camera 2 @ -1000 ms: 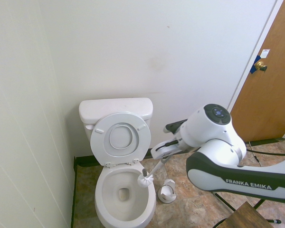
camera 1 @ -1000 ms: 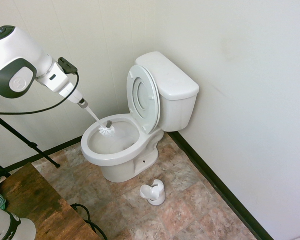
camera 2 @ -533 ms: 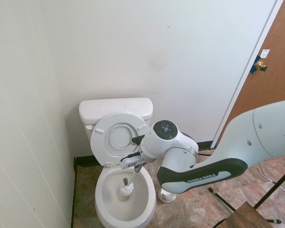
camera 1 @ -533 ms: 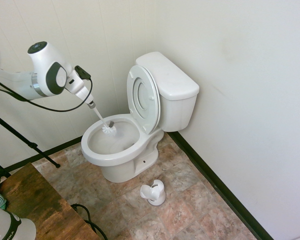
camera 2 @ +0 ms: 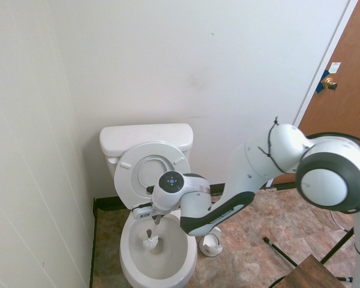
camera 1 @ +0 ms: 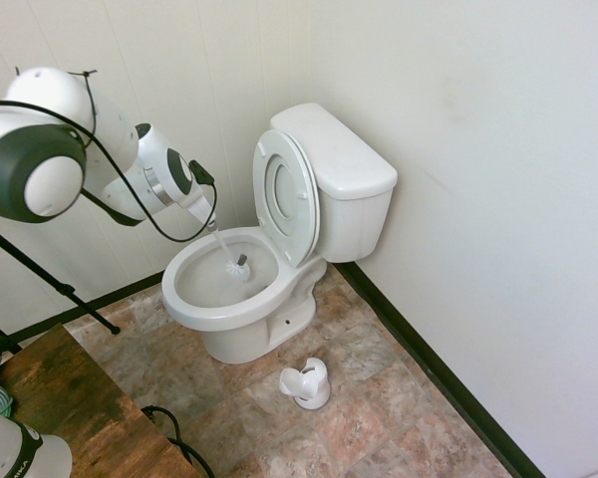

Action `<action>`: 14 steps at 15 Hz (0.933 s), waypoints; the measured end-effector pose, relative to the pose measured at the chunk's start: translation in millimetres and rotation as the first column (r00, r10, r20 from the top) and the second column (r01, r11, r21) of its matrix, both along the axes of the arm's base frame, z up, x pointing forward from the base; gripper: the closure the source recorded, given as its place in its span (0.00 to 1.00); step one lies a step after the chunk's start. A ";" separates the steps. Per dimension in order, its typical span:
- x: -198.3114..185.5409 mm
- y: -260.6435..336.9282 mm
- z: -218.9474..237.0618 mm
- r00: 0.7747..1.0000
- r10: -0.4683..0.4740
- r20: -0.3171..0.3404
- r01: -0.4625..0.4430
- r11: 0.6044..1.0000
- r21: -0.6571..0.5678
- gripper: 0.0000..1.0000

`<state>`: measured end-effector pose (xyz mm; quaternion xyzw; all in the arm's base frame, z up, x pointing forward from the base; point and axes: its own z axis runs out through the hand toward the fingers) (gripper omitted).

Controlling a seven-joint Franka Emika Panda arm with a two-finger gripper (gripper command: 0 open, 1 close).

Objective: Clean the toilet

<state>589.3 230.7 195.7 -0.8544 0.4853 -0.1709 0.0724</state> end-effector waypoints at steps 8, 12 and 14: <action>34.4 13.5 -25.7 0.998 -0.066 0.025 0.067 0.997 -0.028 1.00; 15.9 31.3 -28.0 1.000 -0.020 0.014 0.020 1.000 -0.022 1.00; -11.9 40.8 -30.2 1.000 0.023 0.003 -0.023 1.000 -0.017 1.00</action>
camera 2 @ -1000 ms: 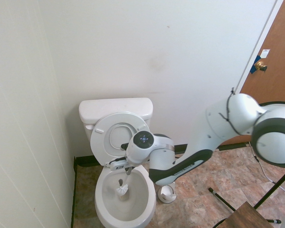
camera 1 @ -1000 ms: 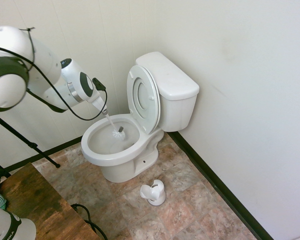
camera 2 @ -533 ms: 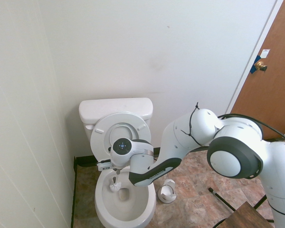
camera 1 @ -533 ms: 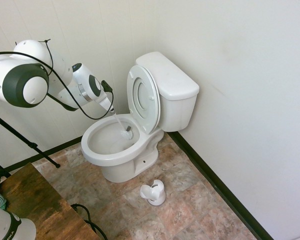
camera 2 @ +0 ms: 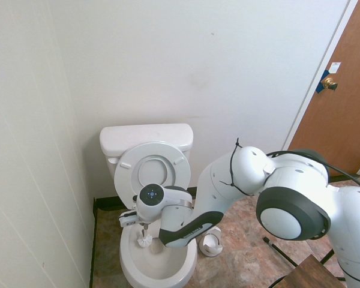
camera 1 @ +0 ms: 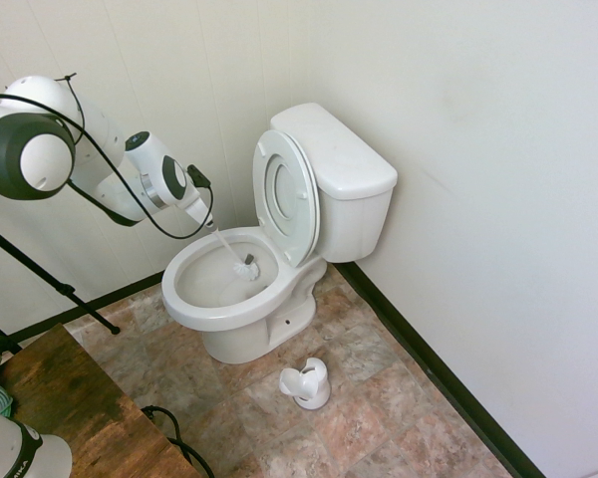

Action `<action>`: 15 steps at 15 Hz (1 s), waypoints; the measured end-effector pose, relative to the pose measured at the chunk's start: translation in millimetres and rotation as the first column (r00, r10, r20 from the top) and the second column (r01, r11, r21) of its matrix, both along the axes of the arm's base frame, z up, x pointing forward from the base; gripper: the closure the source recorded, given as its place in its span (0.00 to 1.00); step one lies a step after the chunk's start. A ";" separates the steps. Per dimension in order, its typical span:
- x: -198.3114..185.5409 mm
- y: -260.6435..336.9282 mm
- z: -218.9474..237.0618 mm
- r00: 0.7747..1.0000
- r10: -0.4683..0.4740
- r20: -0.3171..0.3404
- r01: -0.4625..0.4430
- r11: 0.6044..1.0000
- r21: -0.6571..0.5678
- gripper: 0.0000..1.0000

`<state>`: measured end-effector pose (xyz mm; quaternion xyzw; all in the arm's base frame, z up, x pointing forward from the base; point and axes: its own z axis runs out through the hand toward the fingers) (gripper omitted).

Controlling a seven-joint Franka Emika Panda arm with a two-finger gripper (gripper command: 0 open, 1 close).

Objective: Clean the toilet

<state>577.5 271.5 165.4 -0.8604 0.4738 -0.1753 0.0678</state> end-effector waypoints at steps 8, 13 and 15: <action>-111.3 -53.9 19.8 0.997 0.018 -0.072 -0.020 0.999 -0.028 1.00; -53.4 -144.9 31.7 0.994 -0.111 -0.023 0.110 0.993 -0.046 1.00; -14.9 -147.0 24.5 0.991 -0.132 -0.003 0.132 0.991 -0.036 1.00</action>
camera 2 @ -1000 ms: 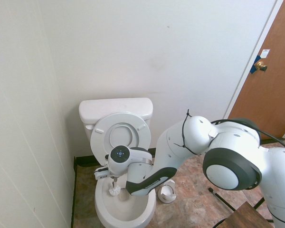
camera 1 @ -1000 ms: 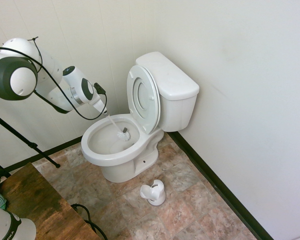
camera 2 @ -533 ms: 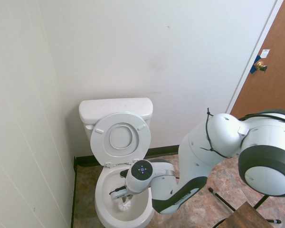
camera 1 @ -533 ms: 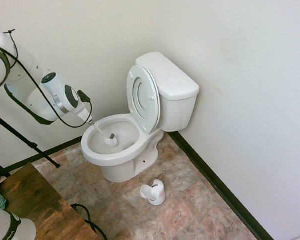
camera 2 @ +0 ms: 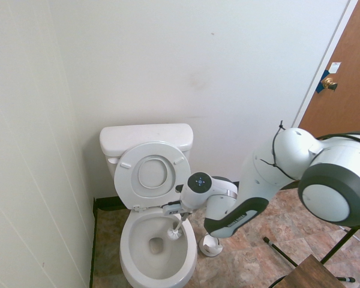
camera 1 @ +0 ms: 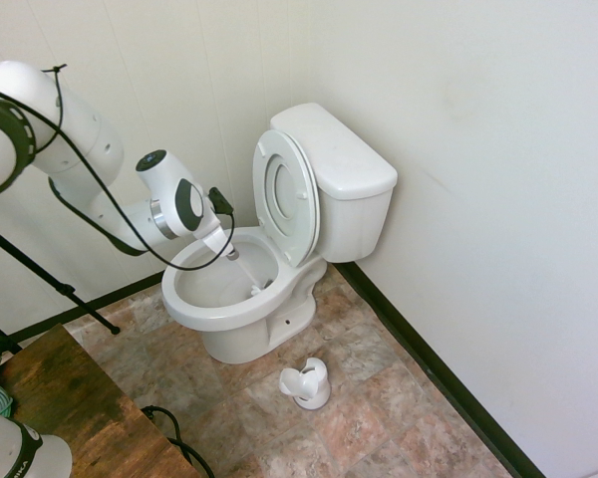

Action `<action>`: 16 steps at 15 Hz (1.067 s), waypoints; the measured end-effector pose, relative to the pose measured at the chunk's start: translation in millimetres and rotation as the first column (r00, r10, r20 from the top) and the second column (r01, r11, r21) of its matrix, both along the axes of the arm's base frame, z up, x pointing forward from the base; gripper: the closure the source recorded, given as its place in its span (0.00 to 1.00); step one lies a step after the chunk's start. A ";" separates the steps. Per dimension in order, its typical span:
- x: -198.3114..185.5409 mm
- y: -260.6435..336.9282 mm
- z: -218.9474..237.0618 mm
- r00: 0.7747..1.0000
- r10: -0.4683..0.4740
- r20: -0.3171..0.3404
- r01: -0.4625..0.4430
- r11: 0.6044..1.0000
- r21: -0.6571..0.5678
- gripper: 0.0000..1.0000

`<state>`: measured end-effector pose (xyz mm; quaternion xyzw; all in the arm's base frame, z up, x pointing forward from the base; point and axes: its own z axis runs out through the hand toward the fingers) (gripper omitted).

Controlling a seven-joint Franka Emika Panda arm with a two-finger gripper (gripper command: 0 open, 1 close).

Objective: Clean the toilet

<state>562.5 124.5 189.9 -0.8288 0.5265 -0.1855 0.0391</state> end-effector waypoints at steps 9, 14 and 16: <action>86.2 75.4 -4.3 0.999 0.020 0.050 -0.022 0.999 0.035 1.00; 67.5 110.4 7.8 0.997 0.051 0.057 -0.052 0.998 0.024 1.00; 46.7 105.8 36.6 0.998 0.052 0.044 -0.053 0.998 0.016 1.00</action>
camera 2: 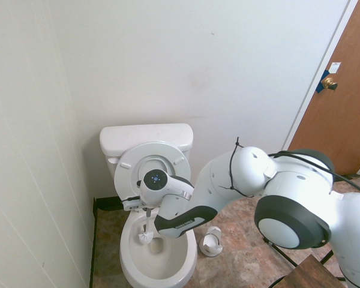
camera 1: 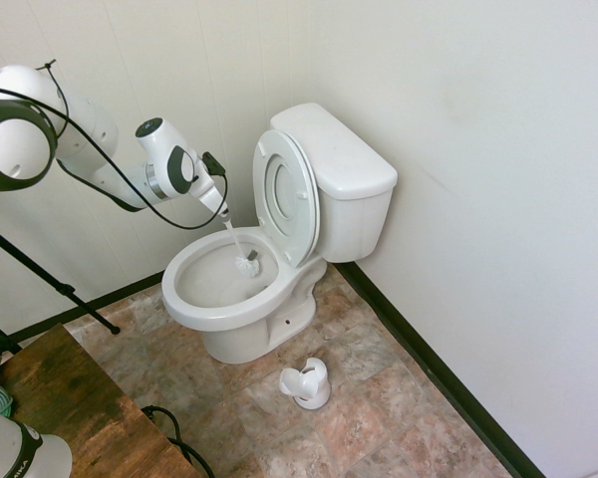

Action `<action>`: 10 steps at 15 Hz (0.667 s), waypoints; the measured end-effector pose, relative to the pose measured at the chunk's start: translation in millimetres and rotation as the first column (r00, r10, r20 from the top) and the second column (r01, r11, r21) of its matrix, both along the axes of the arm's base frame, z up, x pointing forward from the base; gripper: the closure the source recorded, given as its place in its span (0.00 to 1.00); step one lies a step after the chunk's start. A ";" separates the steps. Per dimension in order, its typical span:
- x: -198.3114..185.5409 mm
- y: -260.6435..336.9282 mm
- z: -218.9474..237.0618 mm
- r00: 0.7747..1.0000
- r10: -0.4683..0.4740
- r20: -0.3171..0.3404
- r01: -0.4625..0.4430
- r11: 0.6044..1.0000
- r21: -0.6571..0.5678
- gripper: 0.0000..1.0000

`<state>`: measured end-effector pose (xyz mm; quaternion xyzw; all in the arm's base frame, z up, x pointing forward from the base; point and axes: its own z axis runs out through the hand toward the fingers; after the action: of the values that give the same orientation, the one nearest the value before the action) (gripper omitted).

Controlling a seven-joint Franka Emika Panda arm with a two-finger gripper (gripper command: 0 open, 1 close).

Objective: Clean the toilet

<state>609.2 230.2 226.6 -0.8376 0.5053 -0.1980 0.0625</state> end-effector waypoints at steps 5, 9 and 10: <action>-61.0 6.5 100.9 0.998 0.045 0.052 -0.044 0.998 -0.033 1.00; -85.7 -53.7 185.7 0.988 -0.032 0.149 0.034 0.999 -0.010 1.00; -92.9 -75.5 202.8 0.985 -0.063 0.162 0.065 0.998 -0.010 1.00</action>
<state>516.3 154.7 429.4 -0.8027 0.5236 -0.2708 0.0905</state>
